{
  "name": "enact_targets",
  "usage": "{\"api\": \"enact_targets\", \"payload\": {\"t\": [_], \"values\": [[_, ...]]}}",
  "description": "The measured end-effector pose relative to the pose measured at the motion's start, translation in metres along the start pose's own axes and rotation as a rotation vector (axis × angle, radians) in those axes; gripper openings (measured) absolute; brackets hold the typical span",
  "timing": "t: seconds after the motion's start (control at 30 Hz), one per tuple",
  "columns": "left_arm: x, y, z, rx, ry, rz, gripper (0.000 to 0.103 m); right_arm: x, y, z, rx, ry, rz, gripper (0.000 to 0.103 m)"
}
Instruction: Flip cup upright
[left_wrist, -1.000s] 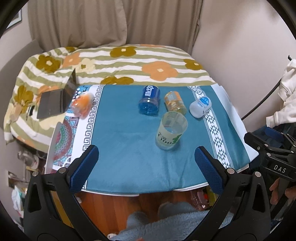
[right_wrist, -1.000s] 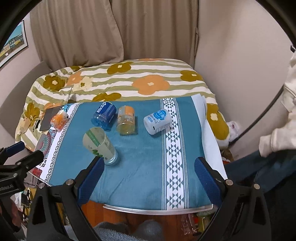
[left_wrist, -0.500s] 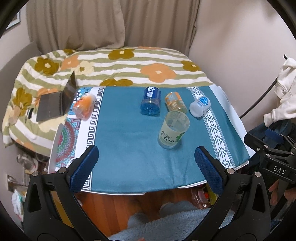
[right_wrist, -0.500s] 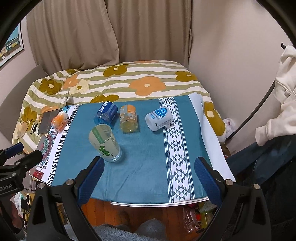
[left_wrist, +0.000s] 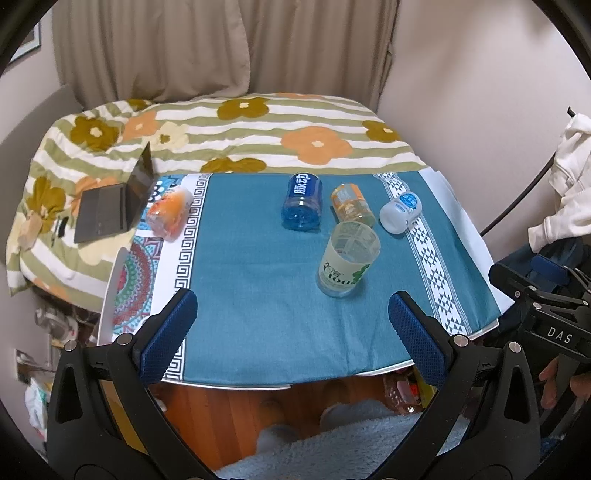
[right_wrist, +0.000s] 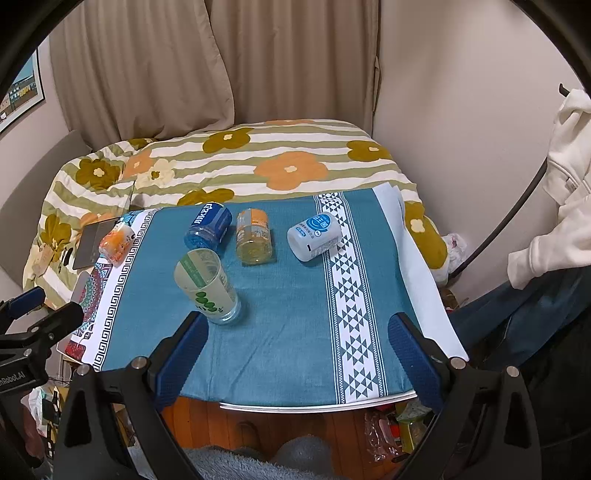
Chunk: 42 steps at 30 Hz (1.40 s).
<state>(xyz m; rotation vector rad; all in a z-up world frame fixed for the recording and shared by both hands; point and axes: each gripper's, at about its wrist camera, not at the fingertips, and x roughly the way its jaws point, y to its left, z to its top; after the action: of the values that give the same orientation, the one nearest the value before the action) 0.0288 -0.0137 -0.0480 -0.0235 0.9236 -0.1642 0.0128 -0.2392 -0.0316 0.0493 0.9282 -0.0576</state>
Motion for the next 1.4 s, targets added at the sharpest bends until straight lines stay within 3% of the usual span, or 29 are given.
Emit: {"api": "enact_targets", "payload": {"t": [1.07, 1.4], "values": [[-0.001, 0.001, 0.004, -0.011, -0.030, 0.010, 0.103, 0.003, -0.001, 0.004, 0.004, 0.003, 0.000, 0.097], [0.003, 0.010, 0.011, -0.047, -0.032, 0.054, 0.103, 0.007, -0.004, 0.008, -0.006, 0.002, 0.013, 0.097]]}}
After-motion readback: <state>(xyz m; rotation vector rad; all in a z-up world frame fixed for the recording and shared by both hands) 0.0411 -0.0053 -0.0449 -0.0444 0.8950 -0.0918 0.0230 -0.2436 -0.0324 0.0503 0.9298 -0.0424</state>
